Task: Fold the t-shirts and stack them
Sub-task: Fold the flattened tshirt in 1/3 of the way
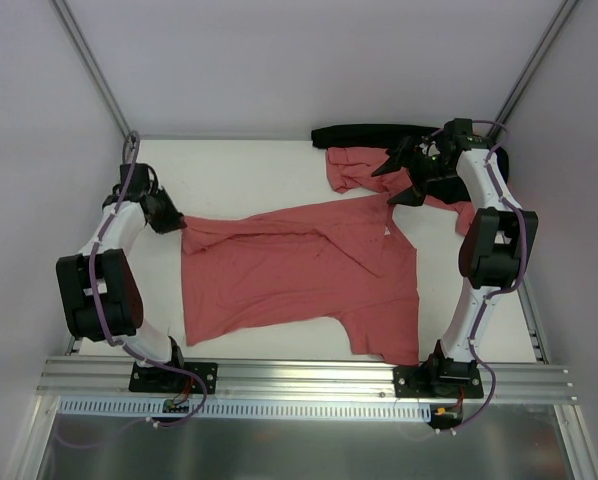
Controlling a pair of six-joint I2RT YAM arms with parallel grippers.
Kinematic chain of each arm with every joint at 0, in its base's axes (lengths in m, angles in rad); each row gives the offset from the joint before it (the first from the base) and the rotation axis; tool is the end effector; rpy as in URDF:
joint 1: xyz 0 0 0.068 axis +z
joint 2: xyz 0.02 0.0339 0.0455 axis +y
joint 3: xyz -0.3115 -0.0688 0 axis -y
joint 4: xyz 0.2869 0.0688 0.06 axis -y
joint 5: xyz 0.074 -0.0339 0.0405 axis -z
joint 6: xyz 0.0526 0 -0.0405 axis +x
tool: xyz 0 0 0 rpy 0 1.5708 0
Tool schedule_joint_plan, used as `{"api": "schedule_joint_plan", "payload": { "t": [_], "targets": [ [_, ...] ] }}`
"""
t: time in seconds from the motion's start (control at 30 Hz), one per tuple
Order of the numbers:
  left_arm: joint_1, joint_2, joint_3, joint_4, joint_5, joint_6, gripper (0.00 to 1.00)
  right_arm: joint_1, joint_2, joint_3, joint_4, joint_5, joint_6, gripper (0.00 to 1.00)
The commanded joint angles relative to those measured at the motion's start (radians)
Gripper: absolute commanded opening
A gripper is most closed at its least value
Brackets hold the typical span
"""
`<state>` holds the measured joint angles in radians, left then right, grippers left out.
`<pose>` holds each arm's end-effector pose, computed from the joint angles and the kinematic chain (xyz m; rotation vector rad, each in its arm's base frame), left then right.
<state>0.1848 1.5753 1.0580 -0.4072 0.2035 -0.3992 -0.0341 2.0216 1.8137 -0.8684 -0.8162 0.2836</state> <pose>0.3716 0.0586 0.2351 -0.6376 2.4181 -0.3433 0.5021 0.0212 0.2965 0.1271 2.5335 1.1610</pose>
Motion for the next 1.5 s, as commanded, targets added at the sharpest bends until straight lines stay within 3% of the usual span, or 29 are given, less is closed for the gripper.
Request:
{"api": "schedule_joint_plan", "payload": {
  "t": [0.0, 0.2, 0.4, 0.6, 0.8, 1.13, 1.23, 1.27, 1.3, 1.33, 1.37, 1.4, 1.47],
  "targets": [
    [0.008, -0.067, 0.118, 0.043, -0.030, 0.019, 0.00, 0.000, -0.034, 0.009, -0.007, -0.023, 0.009, 0.99],
    [0.010, 0.003, 0.249, 0.174, 0.072, 0.026, 0.00, 0.000, -0.027, 0.006, -0.001, -0.028, 0.017, 0.99],
    [-0.004, 0.092, 0.309, 0.229, 0.278, 0.033, 0.00, 0.000, -0.027, 0.006, -0.010, -0.024, 0.011, 1.00],
    [-0.041, 0.017, 0.153, 0.217, 0.298, 0.053, 0.00, -0.004, -0.026, 0.010, -0.018, -0.018, 0.008, 0.99],
    [-0.053, -0.199, -0.111, 0.208, 0.255, 0.071, 0.00, -0.004, -0.011, 0.030, -0.020, -0.023, 0.020, 0.99],
    [-0.062, -0.419, -0.228, 0.055, 0.139, 0.109, 0.00, -0.001, 0.009, 0.085, -0.043, -0.032, 0.028, 1.00],
    [-0.064, -0.497, -0.291, 0.018, 0.114, 0.102, 0.09, -0.003, 0.009, 0.101, -0.052, -0.032, 0.025, 1.00],
    [-0.062, -0.521, -0.326, 0.008, 0.103, 0.093, 0.19, -0.003, 0.011, 0.107, -0.057, -0.032, 0.023, 0.99],
    [-0.062, -0.570, -0.345, -0.010, 0.091, 0.088, 0.44, -0.003, 0.014, 0.120, -0.061, -0.031, 0.023, 0.99],
    [-0.062, -0.596, -0.364, -0.021, 0.059, 0.085, 0.55, -0.003, 0.015, 0.127, -0.069, -0.032, 0.022, 0.99],
    [-0.061, -0.654, -0.400, -0.028, 0.045, 0.074, 0.73, -0.003, 0.017, 0.134, -0.072, -0.032, 0.022, 0.99],
    [-0.062, -0.685, -0.417, -0.036, 0.034, 0.071, 0.98, -0.003, 0.020, 0.141, -0.073, -0.032, 0.020, 0.99],
    [-0.064, -0.763, -0.456, -0.056, -0.004, 0.057, 0.99, -0.003, 0.026, 0.159, -0.080, -0.034, 0.019, 0.99]
  ]
}}
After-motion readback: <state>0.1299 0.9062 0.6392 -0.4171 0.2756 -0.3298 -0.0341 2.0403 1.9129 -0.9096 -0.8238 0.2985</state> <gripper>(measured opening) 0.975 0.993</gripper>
